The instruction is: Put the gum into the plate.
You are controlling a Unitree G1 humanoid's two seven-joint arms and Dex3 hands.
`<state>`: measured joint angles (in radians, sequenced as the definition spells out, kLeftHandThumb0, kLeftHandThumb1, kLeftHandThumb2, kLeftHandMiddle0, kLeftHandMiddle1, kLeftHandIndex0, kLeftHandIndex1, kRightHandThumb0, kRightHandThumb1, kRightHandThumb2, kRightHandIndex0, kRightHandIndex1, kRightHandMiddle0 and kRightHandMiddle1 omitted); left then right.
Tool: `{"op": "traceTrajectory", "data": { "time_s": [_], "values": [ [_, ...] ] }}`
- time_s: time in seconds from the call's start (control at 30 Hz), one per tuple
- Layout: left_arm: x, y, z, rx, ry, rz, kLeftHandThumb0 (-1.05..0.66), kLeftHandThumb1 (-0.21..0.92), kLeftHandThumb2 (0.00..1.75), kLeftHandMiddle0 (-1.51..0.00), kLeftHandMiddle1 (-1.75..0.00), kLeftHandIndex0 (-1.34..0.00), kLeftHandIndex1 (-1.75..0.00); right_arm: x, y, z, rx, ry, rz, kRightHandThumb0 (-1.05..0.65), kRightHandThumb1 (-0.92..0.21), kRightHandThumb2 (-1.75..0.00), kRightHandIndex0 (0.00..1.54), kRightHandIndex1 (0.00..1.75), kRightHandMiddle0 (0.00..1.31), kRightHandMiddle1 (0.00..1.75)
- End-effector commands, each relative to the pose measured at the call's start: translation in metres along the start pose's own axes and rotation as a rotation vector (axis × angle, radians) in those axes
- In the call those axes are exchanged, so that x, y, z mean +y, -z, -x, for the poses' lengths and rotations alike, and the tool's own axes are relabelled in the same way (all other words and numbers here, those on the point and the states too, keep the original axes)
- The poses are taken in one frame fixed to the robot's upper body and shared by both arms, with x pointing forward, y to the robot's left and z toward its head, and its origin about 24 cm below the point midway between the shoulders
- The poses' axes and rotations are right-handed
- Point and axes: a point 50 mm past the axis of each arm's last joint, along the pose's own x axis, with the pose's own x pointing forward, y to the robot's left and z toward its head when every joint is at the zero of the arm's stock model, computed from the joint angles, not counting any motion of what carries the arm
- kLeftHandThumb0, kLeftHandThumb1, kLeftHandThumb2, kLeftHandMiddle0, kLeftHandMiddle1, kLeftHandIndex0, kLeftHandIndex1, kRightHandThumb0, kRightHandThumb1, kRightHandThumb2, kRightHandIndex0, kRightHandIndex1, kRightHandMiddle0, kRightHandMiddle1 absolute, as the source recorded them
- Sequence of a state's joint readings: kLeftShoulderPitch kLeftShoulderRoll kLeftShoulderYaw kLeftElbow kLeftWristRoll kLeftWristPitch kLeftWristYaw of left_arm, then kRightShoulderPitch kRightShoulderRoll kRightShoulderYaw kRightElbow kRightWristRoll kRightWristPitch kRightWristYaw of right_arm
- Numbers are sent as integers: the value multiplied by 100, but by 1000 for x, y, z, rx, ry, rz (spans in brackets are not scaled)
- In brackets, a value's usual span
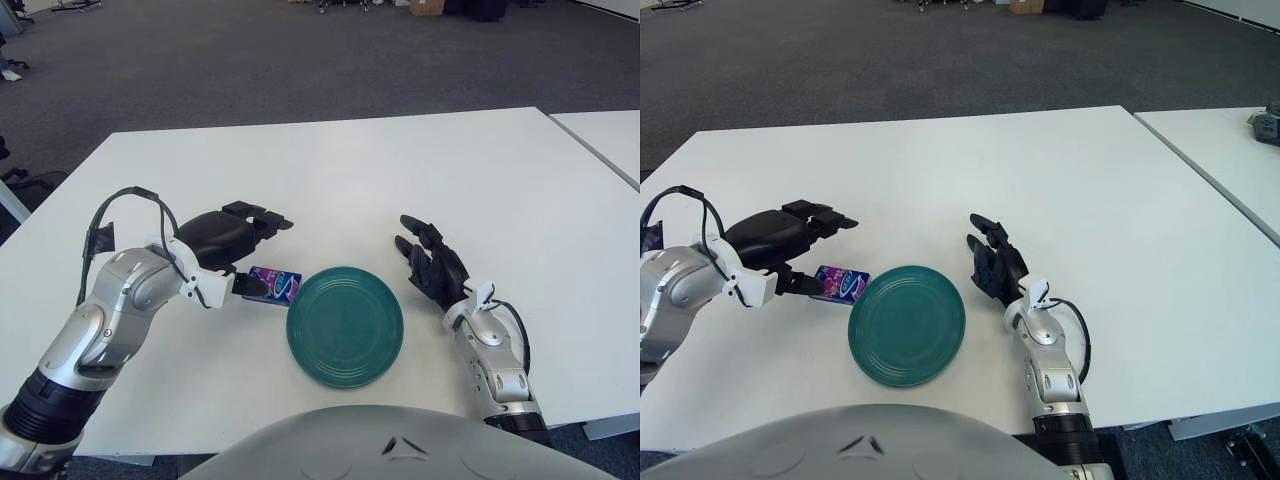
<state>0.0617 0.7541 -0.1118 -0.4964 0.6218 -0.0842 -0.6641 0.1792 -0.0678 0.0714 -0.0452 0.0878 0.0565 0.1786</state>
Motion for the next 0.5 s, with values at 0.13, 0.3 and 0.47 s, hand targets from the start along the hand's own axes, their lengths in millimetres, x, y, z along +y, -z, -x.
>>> {"op": "traceTrajectory", "data": {
  "time_s": [0.13, 0.3, 0.47],
  "values": [
    [-5, 4, 0, 21, 28, -34, -105, 92, 33, 0, 0, 0, 0, -2, 16, 6, 97, 20, 1, -74, -92, -88, 29, 2, 0, 50],
    [-10, 4, -1, 22, 58, -33, -105, 92, 31, 0, 0, 0, 0, -2, 16, 7, 101, 17, -5, -75, -92, -88, 30, 2, 0, 51],
    [-16, 6, -4, 32, 85, -43, -105, 92, 31, 0, 0, 0, 0, -1, 16, 7, 100, 15, -6, -76, -92, -87, 30, 2, 0, 51]
  ]
}}
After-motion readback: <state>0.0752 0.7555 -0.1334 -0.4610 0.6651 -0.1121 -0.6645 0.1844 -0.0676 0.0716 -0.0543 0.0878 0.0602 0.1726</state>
